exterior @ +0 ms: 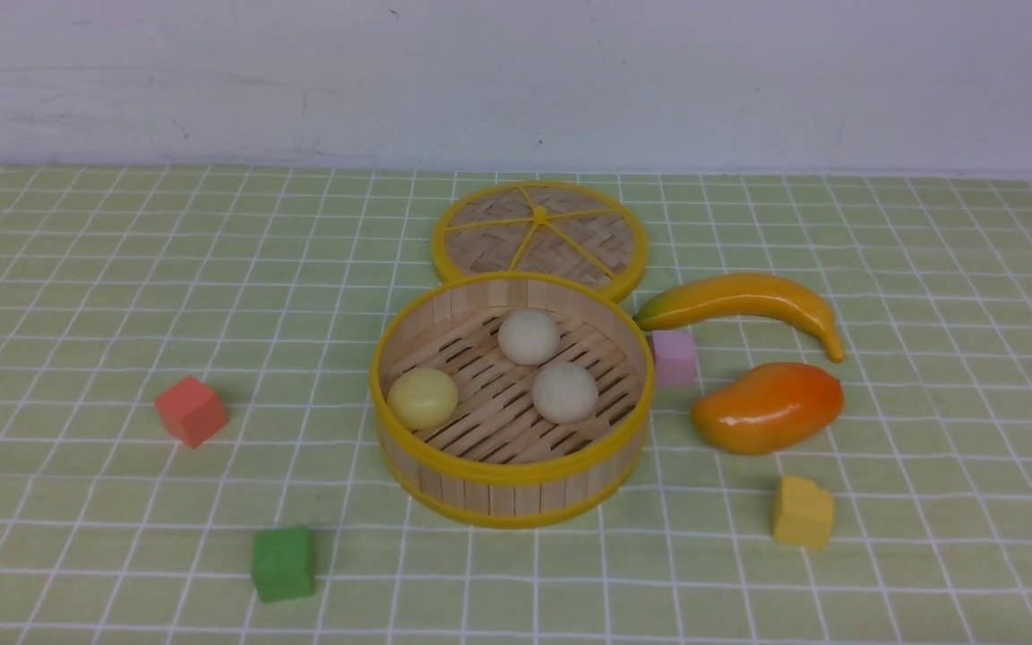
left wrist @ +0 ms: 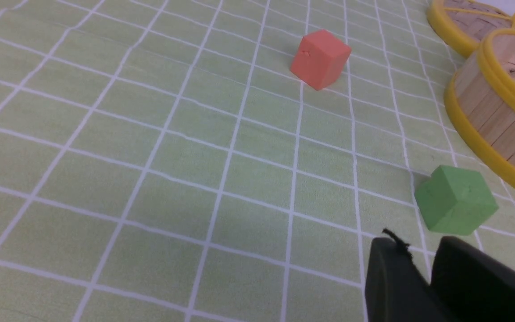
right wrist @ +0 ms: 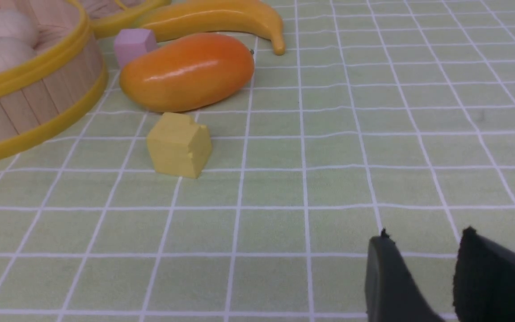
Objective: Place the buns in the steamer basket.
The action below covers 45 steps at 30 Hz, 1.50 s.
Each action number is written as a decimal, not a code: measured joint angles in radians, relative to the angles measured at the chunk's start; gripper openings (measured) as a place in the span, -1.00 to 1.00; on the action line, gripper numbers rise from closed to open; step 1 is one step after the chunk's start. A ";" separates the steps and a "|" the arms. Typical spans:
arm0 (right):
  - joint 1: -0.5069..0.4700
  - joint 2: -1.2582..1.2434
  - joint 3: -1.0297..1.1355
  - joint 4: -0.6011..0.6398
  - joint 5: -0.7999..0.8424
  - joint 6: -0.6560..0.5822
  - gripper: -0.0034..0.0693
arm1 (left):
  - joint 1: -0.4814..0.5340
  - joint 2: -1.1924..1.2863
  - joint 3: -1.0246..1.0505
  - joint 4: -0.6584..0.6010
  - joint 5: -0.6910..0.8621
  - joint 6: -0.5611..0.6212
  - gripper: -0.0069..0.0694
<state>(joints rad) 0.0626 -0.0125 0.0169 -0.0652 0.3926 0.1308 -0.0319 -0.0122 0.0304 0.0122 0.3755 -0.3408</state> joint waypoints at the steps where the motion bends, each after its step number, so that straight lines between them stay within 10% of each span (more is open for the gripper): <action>1: 0.000 0.000 0.000 0.000 0.000 0.000 -0.27 | 0.000 0.000 0.000 0.000 0.000 0.000 -0.44; 45: 0.000 0.000 0.001 0.001 -0.002 0.000 -0.25 | -0.083 0.000 0.000 0.000 0.000 0.000 -0.35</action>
<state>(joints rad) 0.0626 -0.0125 0.0177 -0.0640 0.3907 0.1308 -0.1153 -0.0122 0.0304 0.0122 0.3758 -0.3408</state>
